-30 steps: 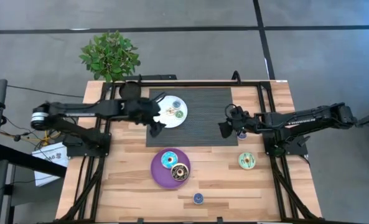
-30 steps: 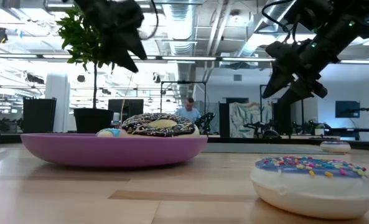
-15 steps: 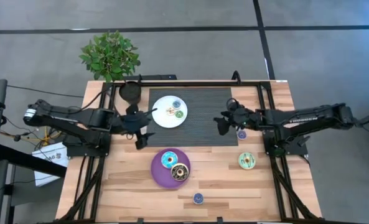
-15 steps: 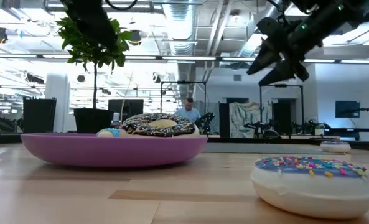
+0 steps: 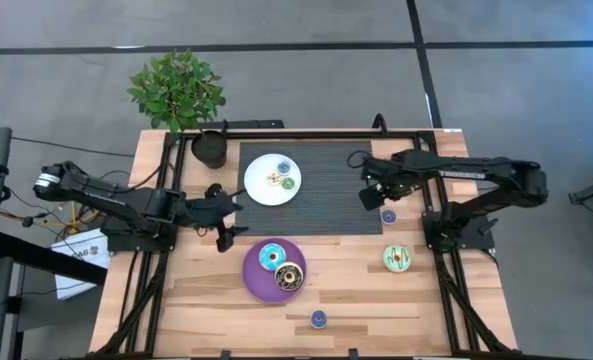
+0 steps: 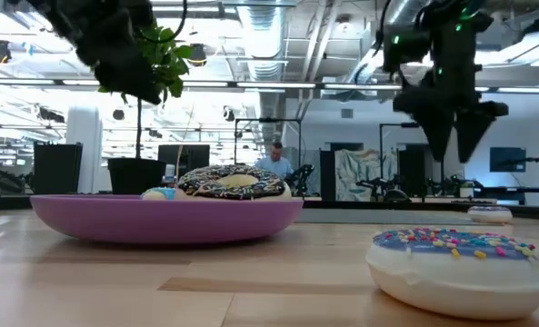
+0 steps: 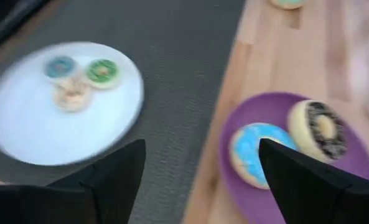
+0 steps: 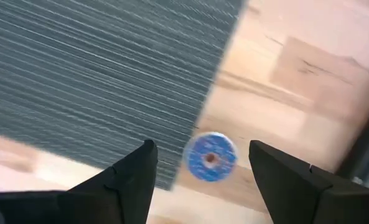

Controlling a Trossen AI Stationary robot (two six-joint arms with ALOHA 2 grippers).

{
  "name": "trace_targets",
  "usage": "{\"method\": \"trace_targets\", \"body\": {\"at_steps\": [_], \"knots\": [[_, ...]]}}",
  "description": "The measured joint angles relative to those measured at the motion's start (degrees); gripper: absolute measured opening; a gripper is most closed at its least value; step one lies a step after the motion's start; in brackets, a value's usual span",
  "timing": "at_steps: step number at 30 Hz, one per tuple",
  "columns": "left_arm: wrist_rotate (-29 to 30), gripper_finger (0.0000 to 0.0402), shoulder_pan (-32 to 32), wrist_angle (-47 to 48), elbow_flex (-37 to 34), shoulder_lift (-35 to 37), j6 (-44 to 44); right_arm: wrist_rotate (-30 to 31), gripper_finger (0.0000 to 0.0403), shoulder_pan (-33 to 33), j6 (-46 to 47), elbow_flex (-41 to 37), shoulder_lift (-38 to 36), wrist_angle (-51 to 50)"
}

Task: Pick & Place donuts
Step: Put the top small blue donut on the white plate

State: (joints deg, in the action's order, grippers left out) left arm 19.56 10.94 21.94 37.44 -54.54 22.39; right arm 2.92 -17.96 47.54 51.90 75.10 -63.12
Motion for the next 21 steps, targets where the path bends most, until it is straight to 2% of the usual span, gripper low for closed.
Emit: {"method": "trace_targets", "body": {"at_steps": [5, 10, 15, 21], "knots": [[-5.6, 0.0306, 0.0, -4.2, -4.4, 3.3, 3.5, 0.9, 0.0245, 0.5, -0.9, 0.0, 4.1, -0.1], [-6.5, 0.0306, 0.0, -4.6, -4.9, 5.4, 4.4, 3.1, 0.0245, 1.9, -1.3, -2.5, 5.9, 2.4], [-6.4, 0.0306, 0.0, -5.1, -4.9, 6.0, 4.5, 1.7, 0.0245, 2.8, 3.9, -8.9, 1.8, 7.9], [-5.9, 0.0306, 0.0, -4.8, -4.9, 5.8, 4.2, 3.9, 0.0245, 5.2, 4.5, -10.0, -3.9, 9.7]]}}
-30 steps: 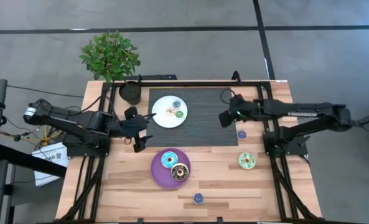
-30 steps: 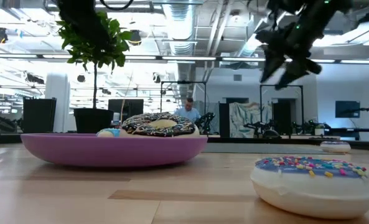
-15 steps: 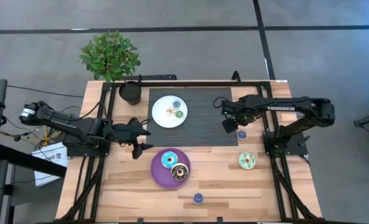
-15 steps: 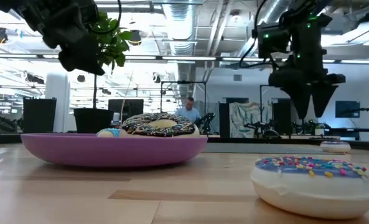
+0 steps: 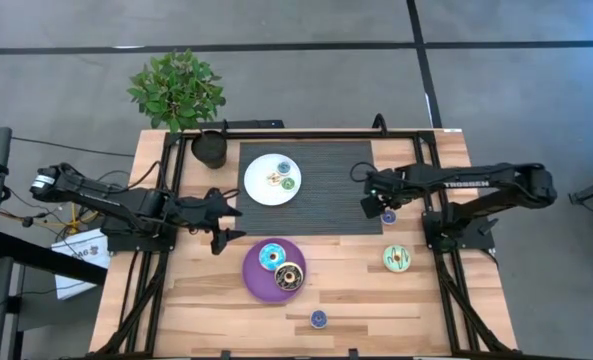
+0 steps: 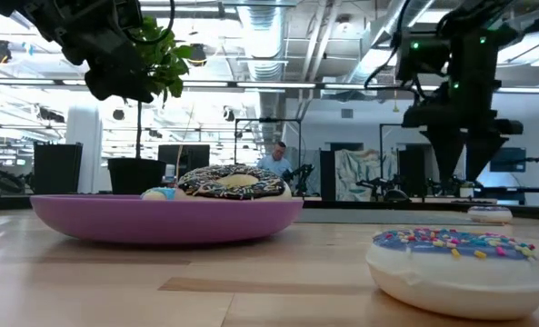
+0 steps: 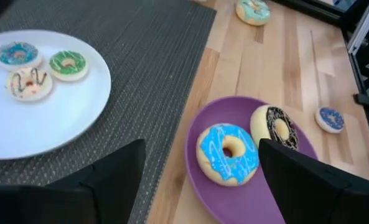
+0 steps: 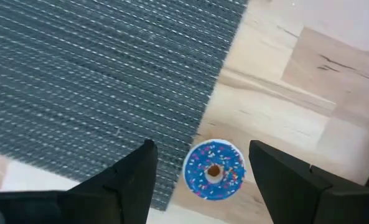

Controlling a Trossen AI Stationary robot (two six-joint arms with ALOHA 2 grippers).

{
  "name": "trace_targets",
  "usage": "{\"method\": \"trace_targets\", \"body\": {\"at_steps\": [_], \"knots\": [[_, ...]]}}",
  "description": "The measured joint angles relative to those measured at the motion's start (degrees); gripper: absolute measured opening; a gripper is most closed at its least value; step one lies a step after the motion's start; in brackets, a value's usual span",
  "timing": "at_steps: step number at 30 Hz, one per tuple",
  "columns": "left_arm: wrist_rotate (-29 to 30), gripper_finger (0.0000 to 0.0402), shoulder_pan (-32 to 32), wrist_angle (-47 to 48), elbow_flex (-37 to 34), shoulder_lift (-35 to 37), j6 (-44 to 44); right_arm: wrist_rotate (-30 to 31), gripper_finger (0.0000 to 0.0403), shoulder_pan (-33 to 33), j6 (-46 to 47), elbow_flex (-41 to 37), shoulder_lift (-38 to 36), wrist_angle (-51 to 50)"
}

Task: Pick & Place donuts
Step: Put the top small blue donut on the white plate

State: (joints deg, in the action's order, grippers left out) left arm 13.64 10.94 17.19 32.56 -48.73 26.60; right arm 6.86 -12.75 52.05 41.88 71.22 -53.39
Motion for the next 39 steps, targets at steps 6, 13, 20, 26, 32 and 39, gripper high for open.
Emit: {"method": "trace_targets", "body": {"at_steps": [6, 13, 20, 26, 32, 39], "knots": [[0.6, 0.0306, -0.2, -0.4, 0.0, 0.0, -1.6, -0.1, 0.0245, 0.2, 1.5, 0.0, 0.4, -0.1], [0.6, 0.0306, -0.4, -0.4, 0.0, 0.0, -1.3, -3.7, 0.0245, 0.2, -1.4, 0.0, 5.4, -0.5], [-0.1, 0.0306, -0.4, -0.4, 0.0, 0.0, -0.4, -4.5, 0.0245, 0.4, -2.3, 0.0, 9.0, -0.5], [-0.3, 0.0306, -0.4, -0.4, 0.0, 0.0, -0.2, -2.4, 0.0245, 0.4, -4.8, -0.1, 9.8, -1.0], [0.2, 0.0306, -0.4, -0.2, 0.0, 0.0, -0.4, -2.4, 0.0245, 0.4, -5.6, -0.1, 9.8, -1.2], [0.6, 0.0306, -0.4, -0.2, 0.0, 0.0, -0.6, -2.5, 0.0245, 1.6, -5.5, -0.1, 9.5, -1.8]]}}
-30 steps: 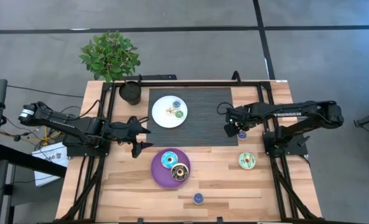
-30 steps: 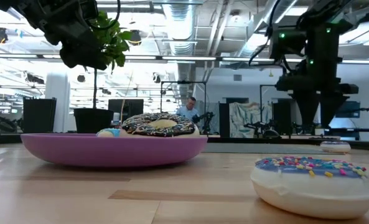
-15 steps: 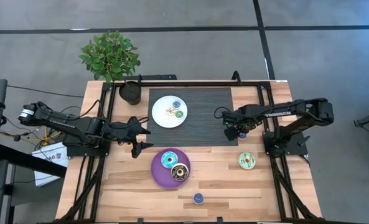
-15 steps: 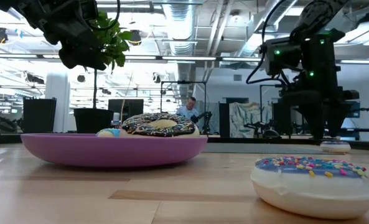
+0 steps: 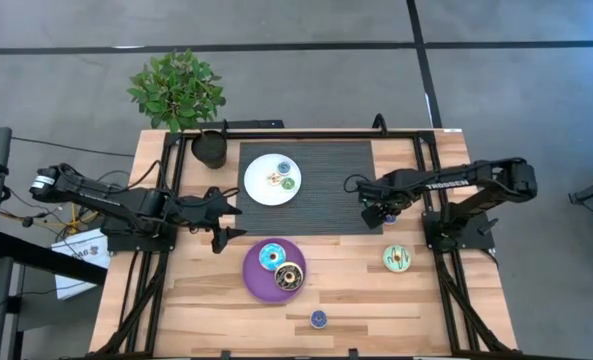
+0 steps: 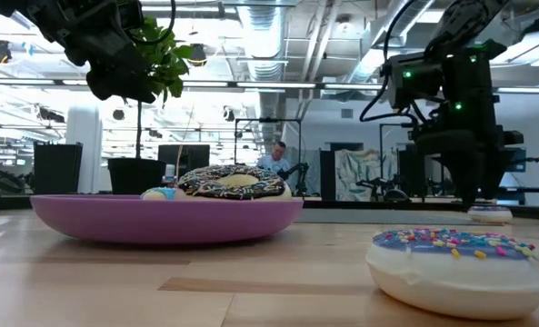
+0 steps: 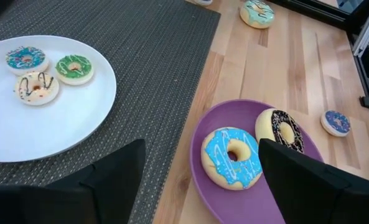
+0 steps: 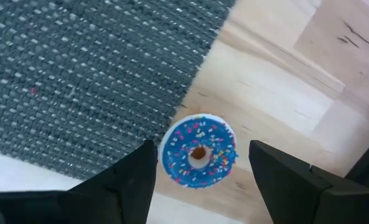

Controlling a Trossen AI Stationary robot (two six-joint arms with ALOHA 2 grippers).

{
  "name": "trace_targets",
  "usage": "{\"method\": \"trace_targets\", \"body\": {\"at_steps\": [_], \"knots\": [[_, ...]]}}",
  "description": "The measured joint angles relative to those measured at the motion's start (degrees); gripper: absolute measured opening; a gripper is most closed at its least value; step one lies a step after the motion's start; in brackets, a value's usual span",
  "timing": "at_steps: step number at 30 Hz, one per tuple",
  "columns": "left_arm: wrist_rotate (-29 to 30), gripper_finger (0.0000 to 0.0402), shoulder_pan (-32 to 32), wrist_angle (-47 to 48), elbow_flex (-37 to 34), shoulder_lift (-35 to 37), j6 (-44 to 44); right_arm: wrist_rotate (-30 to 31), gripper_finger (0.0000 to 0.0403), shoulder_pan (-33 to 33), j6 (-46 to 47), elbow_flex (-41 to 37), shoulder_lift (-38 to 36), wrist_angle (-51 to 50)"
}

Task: Pick & Place donuts
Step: Put the top small blue donut on the white plate

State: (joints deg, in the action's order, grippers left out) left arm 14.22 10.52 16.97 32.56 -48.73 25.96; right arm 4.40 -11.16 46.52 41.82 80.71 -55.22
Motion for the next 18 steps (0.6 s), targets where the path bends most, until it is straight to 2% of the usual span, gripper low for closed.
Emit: {"method": "trace_targets", "body": {"at_steps": [7, 18], "knots": [[0.0, 0.0306, 0.0, 0.0, 0.0, 0.0, 0.2, -0.2, 0.0252, 0.2, 1.8, 0.0, -1.0, 0.0], [0.0, 0.0306, 0.0, -0.1, 0.0, 0.0, 0.3, 0.2, 0.0314, -0.1, 2.5, 0.0, -2.6, 0.0]]}}
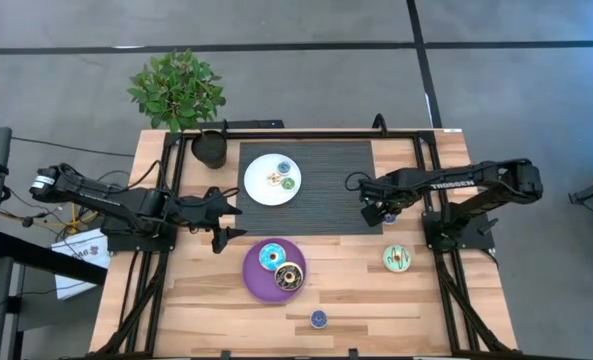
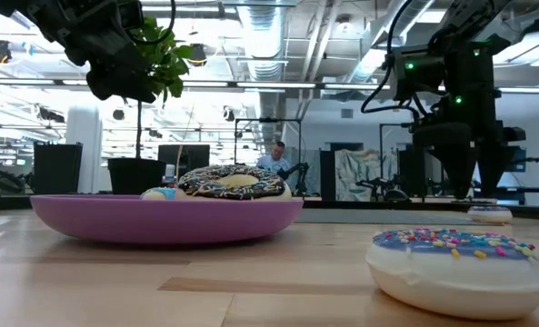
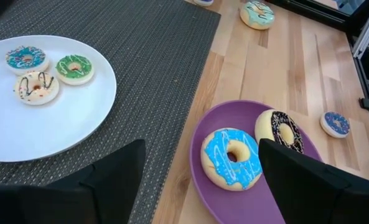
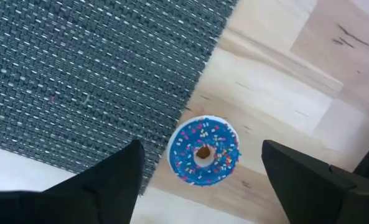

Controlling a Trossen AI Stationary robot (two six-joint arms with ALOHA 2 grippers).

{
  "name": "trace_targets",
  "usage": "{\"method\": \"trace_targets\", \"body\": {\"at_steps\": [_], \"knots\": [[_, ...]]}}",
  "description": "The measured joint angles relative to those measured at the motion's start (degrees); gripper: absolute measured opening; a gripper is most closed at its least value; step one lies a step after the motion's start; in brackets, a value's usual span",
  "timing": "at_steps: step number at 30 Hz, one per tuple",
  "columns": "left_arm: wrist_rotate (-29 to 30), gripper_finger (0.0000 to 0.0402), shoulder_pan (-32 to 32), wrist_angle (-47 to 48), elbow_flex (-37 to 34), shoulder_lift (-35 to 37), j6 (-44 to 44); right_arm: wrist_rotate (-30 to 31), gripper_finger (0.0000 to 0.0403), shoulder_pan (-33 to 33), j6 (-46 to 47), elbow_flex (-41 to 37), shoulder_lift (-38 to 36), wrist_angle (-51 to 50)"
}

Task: Pick & Place donuts
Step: Put the top small blue donut on the white plate

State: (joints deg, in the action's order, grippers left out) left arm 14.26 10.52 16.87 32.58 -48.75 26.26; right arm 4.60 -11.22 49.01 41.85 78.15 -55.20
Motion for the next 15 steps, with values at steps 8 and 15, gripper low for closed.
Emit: {"method": "trace_targets", "body": {"at_steps": [8, 15], "knots": [[0.0, 0.0306, 0.0, -0.1, 0.0, 0.0, 0.0, -0.2, 0.0317, 0.0, 0.9, 0.0, 0.0, -0.9], [0.0, 0.0306, 0.0, -0.1, 0.0, 0.0, 1.1, -0.1, 0.0317, -0.2, 1.0, 0.0, 0.0, -1.4]]}}
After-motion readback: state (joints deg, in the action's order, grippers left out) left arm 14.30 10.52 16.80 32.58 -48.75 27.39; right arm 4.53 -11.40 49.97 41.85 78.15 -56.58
